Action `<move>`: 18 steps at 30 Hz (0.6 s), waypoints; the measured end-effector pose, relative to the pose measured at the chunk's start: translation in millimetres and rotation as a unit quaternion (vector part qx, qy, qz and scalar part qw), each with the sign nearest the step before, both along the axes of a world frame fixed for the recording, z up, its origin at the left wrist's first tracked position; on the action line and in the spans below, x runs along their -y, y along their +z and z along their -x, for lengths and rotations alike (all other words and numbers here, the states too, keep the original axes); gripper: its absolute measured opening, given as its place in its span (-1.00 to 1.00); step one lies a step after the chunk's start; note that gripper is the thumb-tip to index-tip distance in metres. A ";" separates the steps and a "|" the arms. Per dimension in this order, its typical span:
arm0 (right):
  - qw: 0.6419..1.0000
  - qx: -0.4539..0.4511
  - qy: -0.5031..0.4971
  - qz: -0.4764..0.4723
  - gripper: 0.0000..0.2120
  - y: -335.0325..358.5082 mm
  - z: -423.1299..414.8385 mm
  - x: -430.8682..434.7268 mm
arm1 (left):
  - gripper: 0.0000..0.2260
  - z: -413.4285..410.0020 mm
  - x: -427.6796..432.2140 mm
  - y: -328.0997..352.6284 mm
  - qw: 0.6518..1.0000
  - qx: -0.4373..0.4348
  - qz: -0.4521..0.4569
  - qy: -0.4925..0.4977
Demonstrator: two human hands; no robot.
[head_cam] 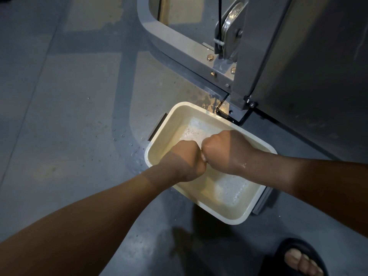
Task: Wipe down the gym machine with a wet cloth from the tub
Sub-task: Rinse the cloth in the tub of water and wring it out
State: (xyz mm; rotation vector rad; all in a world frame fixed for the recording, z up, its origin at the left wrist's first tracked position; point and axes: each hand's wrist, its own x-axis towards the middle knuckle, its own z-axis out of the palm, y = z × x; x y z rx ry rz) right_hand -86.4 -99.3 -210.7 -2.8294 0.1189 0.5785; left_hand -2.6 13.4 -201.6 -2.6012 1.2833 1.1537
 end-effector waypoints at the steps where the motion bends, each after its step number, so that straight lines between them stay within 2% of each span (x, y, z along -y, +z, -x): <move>1: 1.000 0.000 0.004 -0.007 -0.89 1.1 0.6 1.3 | -0.68 0.9 0.0 0.7 1.000 -0.024 0.001 0.017; 4: 1.000 0.006 0.026 0.001 -0.92 1.1 2.4 0.6 | -0.79 5.2 -2.2 2.4 0.989 -0.106 0.000 0.103; 6: 1.000 0.009 0.027 0.003 -0.91 0.8 4.4 0.3 | -0.84 7.8 -4.6 3.0 0.966 -0.182 -0.014 0.184; 8: 1.000 0.000 0.028 0.001 -0.89 0.7 6.7 -0.2 | -0.81 7.2 -4.6 4.7 0.950 -0.218 -0.040 0.221; 9: 1.000 -0.010 0.026 0.000 -0.85 0.4 7.3 -0.1 | -0.76 6.1 -4.9 4.2 0.959 -0.203 -0.047 0.194; 11: 0.999 -0.039 -0.002 -0.030 -0.71 -1.2 6.6 0.7 | -0.70 3.9 -7.6 1.7 0.992 -0.102 -0.023 0.071; 13: 0.985 -0.109 -0.058 -0.123 -0.67 0.1 5.0 4.9 | -0.77 2.1 -14.6 1.5 0.997 0.013 0.070 -0.033; 15: 0.932 -0.212 -0.122 -0.267 -0.74 4.8 3.0 11.2 | -0.87 -3.9 -23.9 2.3 0.974 0.067 0.200 -0.087; 16: 0.881 -0.269 -0.173 -0.348 -0.77 8.3 3.0 15.1 | -0.79 -7.1 -28.5 1.0 0.960 0.082 0.243 -0.108; 18: 0.750 -0.383 -0.255 -0.475 -0.69 17.2 3.7 21.4 | -0.68 -12.0 -34.1 -0.4 0.937 0.105 0.291 -0.162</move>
